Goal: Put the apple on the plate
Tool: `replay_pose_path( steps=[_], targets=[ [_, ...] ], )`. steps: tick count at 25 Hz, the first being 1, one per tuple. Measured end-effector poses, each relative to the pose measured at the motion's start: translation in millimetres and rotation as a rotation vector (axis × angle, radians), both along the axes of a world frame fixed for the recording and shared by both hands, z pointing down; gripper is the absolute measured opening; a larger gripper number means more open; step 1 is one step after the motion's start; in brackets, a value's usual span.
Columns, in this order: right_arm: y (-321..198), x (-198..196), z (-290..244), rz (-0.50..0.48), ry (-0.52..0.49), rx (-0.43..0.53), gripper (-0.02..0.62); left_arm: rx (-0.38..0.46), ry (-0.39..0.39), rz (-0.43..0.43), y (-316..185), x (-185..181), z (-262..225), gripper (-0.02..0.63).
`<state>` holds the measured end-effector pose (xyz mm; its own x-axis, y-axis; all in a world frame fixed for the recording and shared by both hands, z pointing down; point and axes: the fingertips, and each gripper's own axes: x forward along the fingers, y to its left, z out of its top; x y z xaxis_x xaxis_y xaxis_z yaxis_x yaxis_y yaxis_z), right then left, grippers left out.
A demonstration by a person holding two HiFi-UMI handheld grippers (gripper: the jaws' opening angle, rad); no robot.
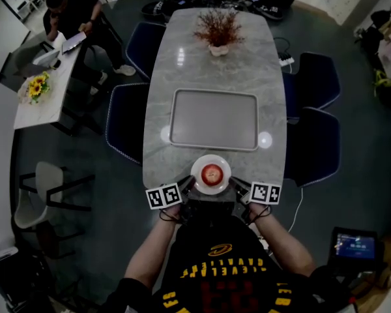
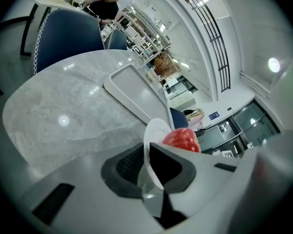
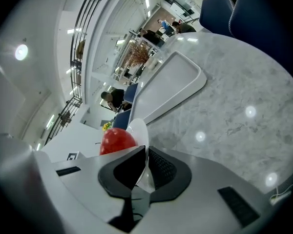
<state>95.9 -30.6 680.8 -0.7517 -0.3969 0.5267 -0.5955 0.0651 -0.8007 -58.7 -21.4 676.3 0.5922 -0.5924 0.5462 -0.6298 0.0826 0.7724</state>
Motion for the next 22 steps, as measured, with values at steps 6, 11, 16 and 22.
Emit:
replay_pose_path(
  steps=[6,11,16,22],
  targets=[
    [-1.9,-2.4,-43.1,0.031,-0.08,0.034,0.029,0.06,0.137,-0.044,-1.5,-3.7,-47.1,0.031],
    [-8.9,-6.4,-75.7,0.085,-0.139,0.049,0.028,0.09,0.211,-0.058,-12.3,-8.4,-82.5,0.025],
    [-11.8,-3.5,-100.6,0.167,-0.155,0.017,0.028,0.113,0.292,-0.057,-26.6,-10.0,-115.9,0.018],
    [-37.2,1.6,-135.6,0.202,-0.184,0.128,0.025,0.148,0.383,-0.029,-44.6,-16.9,-151.7,0.018]
  ],
)
